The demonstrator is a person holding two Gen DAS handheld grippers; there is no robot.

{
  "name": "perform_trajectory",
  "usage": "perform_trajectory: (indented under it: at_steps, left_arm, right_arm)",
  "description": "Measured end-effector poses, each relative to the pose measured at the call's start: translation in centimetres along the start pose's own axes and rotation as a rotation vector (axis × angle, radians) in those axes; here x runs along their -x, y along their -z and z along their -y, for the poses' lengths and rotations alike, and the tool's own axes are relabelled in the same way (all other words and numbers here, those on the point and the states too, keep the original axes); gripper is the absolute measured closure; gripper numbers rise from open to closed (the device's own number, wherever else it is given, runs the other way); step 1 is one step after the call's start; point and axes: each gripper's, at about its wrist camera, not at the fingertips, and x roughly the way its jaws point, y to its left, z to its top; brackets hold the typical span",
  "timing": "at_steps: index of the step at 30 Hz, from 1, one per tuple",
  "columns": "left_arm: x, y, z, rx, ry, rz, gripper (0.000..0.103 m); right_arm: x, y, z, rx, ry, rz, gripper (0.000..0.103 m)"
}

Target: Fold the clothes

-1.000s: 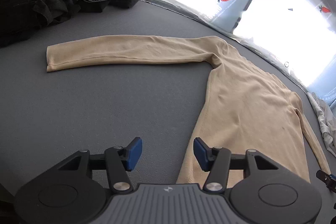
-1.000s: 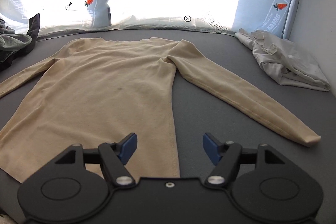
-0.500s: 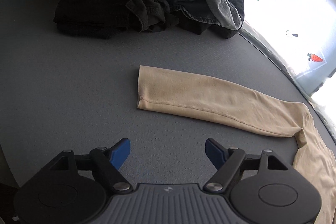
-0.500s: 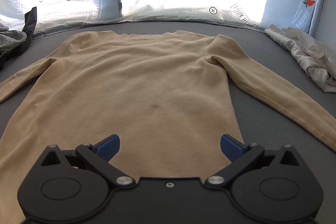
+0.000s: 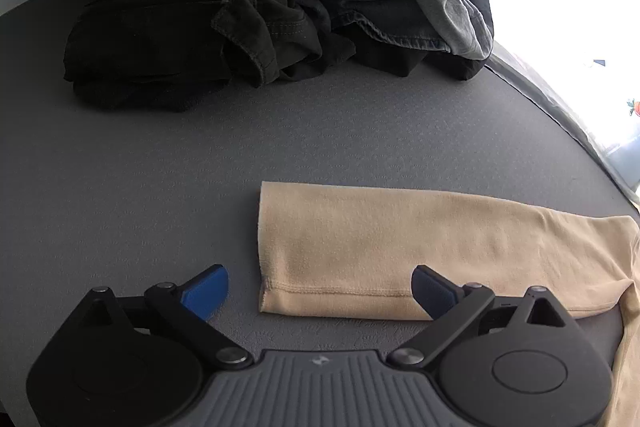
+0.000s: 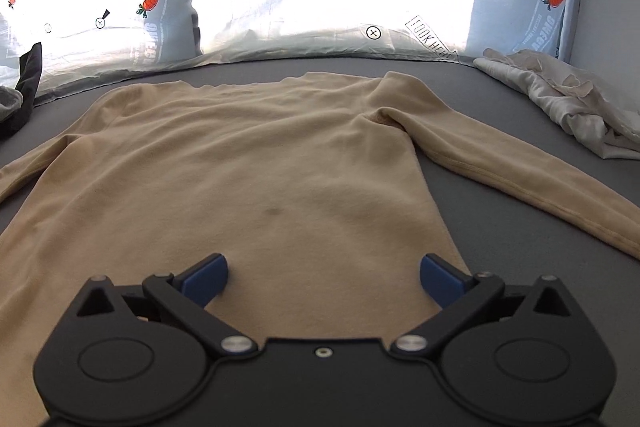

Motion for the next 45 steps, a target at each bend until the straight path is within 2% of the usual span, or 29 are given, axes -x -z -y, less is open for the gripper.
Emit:
perform_trajectory:
  at_steps: [1, 3, 5, 9, 10, 11, 12, 13, 15, 19, 22, 24, 26, 30, 33, 35, 36, 41, 43, 45]
  left_arm:
    - [-0.1, 0.0, 0.3, -0.018, -0.005, -0.001, 0.005]
    - [0.2, 0.3, 0.8, -0.049, 0.0, 0.012, 0.016]
    - [0.4, 0.5, 1.3, -0.08, 0.008, 0.024, 0.034]
    - [1.0, 0.7, 2.4, -0.113, 0.033, 0.049, 0.059]
    - [1.2, 0.6, 2.5, -0.112, 0.054, 0.052, 0.073]
    - [1.2, 0.4, 2.6, -0.105, 0.084, 0.041, 0.094]
    - [1.1, 0.2, 2.6, -0.079, 0.141, 0.017, 0.101]
    - [1.1, 0.0, 2.8, -0.056, 0.192, 0.001, 0.103]
    - [1.4, 0.1, 4.4, -0.074, 0.255, 0.0, 0.103]
    - [3.0, 0.6, 9.4, -0.215, 0.364, 0.004, 0.103]
    - [3.9, 1.2, 11.9, -0.307, 0.371, 0.019, 0.097]
    - [3.6, 1.1, 12.0, -0.313, 0.349, 0.015, 0.091]
    - [3.1, 0.5, 10.9, -0.257, 0.295, 0.007, 0.078]
    - [2.2, -0.6, 6.3, -0.11, 0.121, 0.008, 0.063]
    - [2.6, -1.0, 3.1, -0.084, -0.035, 0.057, 0.044]
    - [2.8, -1.1, 1.4, -0.045, -0.057, 0.082, 0.031]
    - [2.6, -1.1, 0.7, -0.026, -0.056, 0.078, 0.029]
    - [1.1, -0.4, -1.0, 0.013, -0.058, 0.051, 0.026]
    - [1.0, 0.1, -0.8, -0.006, -0.044, 0.087, 0.024]
    - [0.9, 0.4, -0.3, -0.035, -0.041, 0.112, 0.026]
  right_arm:
    - [0.0, 0.0, 0.0, 0.0, 0.0, 0.0, 0.0]
    - [0.0, 0.0, 0.0, 0.001, 0.001, 0.0, 0.0]
    - [0.0, 0.0, 0.1, 0.002, 0.001, -0.001, 0.0]
    - [0.0, 0.0, 0.1, 0.002, 0.001, -0.001, 0.0]
    - [0.0, -0.1, 0.1, 0.002, 0.001, -0.001, 0.0]
    - [0.0, -0.1, 0.1, 0.002, 0.001, -0.001, 0.0]
    - [0.0, -0.1, 0.1, 0.002, 0.002, -0.001, 0.0]
    - [0.0, -0.1, 0.1, 0.002, 0.002, -0.001, 0.0]
    - [0.0, 0.0, 0.0, 0.002, 0.002, -0.001, 0.0]
    - [0.0, 0.0, 0.0, 0.0, 0.002, -0.001, 0.0]
    - [0.1, 0.0, 0.0, -0.001, 0.002, -0.001, 0.0]
    - [0.1, 0.0, 0.0, -0.002, 0.002, -0.001, 0.0]
    - [0.1, 0.0, 0.0, -0.003, 0.001, -0.001, 0.0]
    - [0.1, 0.0, 0.0, -0.004, 0.001, -0.001, 0.0]
    - [0.1, 0.0, 0.0, -0.004, 0.001, 0.0, 0.0]
    - [0.1, 0.1, 0.0, -0.004, 0.002, 0.0, 0.0]
    - [0.1, 0.1, 0.0, -0.003, 0.002, 0.0, 0.0]
    - [0.0, 0.1, -0.1, -0.004, 0.003, 0.0, 0.0]
    - [0.0, 0.1, 0.0, -0.004, 0.003, 0.0, 0.0]
    - [0.0, 0.1, -0.1, -0.004, 0.003, 0.0, 0.0]
